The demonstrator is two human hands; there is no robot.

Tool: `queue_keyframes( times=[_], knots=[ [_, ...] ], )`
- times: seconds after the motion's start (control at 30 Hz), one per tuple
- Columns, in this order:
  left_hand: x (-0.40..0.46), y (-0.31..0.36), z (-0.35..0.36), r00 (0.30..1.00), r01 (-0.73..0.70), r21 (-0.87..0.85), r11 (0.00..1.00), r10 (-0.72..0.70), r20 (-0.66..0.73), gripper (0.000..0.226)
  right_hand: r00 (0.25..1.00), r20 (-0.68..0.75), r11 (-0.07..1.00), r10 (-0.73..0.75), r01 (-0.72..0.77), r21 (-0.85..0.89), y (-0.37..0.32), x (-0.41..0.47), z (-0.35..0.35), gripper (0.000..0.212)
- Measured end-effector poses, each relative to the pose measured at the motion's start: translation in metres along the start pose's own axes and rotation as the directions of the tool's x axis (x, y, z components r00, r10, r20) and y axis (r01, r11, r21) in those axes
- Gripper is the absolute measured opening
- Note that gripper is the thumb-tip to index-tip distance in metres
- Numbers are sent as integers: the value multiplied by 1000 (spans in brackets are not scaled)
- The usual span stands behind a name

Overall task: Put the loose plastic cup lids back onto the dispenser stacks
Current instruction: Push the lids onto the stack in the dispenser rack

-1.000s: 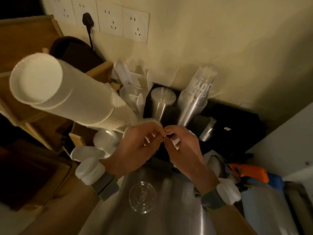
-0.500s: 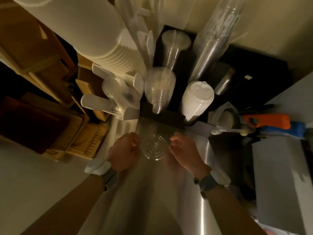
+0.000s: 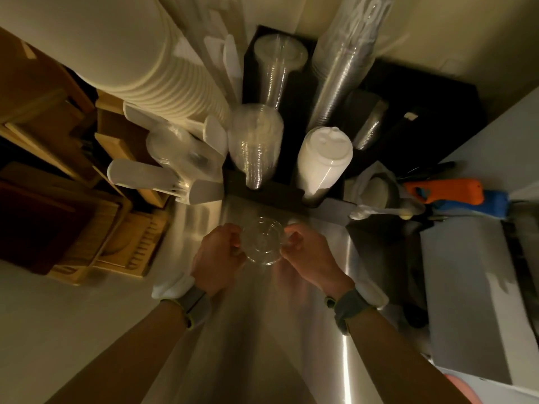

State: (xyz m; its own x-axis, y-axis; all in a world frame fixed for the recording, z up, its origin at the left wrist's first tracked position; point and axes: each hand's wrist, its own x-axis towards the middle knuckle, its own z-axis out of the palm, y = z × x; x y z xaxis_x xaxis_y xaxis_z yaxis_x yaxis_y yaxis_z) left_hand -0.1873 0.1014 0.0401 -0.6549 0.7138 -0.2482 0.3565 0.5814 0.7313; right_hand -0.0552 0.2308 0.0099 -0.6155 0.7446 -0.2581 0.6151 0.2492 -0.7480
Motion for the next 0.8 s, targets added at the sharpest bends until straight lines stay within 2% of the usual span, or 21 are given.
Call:
queue_keyframes(
  times=[0.13, 0.33, 0.43, 0.57, 0.8],
  knots=[
    [-1, 15, -16, 988, -148, -91, 985, 144, -57, 40, 993, -71, 993, -98, 102, 56, -28, -6, -30, 35],
    [1, 48, -45, 925, -345, -142, 928, 311, -218, 43, 990, -106, 969, -89, 110, 220, -65, 1, -73, 41],
    [5, 63, -53, 918, -334, -170, 927, 279, -283, 41, 968, -173, 961, -181, 211, 176, -88, 8, -87, 39],
    [17, 80, -53, 932, -237, -233, 943, 154, -327, 40, 931, -251, 945, -265, 302, 125, -115, 25, -92, 37],
    [39, 92, -49, 897, -222, -108, 969, 160, -412, 49, 906, -246, 922, -343, 375, 93, -140, 62, -80, 35]
  ],
)
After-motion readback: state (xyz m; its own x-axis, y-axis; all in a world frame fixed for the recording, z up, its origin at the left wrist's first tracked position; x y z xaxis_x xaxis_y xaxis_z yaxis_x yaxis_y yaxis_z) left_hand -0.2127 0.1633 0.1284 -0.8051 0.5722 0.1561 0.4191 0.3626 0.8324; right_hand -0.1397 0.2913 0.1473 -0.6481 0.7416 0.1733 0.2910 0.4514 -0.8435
